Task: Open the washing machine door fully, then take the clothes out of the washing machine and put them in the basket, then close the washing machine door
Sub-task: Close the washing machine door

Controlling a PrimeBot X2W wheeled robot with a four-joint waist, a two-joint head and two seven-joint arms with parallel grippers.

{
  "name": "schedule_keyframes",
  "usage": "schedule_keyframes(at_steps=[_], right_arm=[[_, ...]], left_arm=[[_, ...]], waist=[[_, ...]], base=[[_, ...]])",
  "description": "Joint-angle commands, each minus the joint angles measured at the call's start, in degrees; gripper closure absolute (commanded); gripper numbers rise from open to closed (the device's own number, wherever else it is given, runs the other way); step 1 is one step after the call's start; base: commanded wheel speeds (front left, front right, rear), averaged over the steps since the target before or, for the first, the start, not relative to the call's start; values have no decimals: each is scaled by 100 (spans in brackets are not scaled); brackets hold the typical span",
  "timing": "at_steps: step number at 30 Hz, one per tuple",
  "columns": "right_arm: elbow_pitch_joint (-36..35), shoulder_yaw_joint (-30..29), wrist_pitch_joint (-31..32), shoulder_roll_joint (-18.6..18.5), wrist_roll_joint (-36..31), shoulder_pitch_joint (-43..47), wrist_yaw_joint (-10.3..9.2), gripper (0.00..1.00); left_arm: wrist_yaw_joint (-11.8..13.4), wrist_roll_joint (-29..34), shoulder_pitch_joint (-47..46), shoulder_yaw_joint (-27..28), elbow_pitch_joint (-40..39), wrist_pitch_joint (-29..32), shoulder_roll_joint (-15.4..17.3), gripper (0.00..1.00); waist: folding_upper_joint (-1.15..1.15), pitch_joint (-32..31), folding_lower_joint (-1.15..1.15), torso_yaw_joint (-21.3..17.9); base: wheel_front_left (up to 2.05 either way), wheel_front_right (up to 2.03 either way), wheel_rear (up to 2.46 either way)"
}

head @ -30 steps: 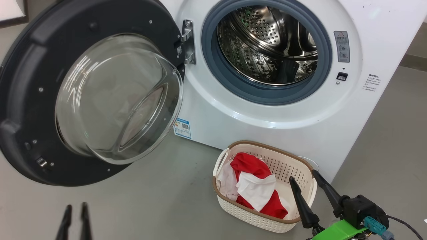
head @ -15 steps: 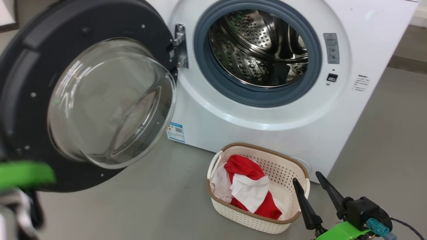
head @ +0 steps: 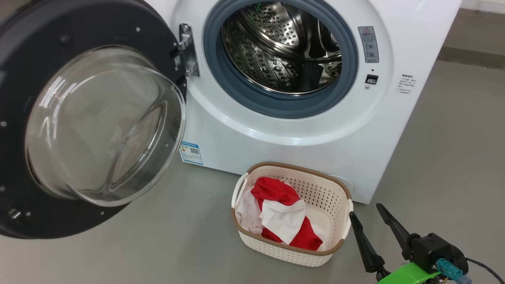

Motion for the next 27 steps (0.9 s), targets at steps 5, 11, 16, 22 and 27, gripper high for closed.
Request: schedule_keyframes(at_steps=[5,11,16,22,27], right_arm=[[-124,186,-37,-131,-34,-232,28,0],[-123,252,-37,-221,-43,-275,28,0],[-109,278,-37,-266,-29,-253,28,0],[-114,300,-37,-279,9,-249,28,0],[-111,306,-37,-309,22,-207,28,0]], left_arm=[[89,-605,-793,548,992,268,374,100],[93,-1099,-1135,971,1889,679,676,100],[-274,-1460,-1258,1085,2561,1411,858,100],[-487,-1603,-1174,1094,2756,1864,926,100],[-713,-1661,-1093,1022,2851,2318,1038,100]], waist=[[0,118,0,-117],[0,187,0,-280],[0,203,0,-397],[0,183,0,-464],[0,148,0,-486]], base=[[0,0,0],[0,0,0],[0,0,0],[0,0,0],[0,0,0]])
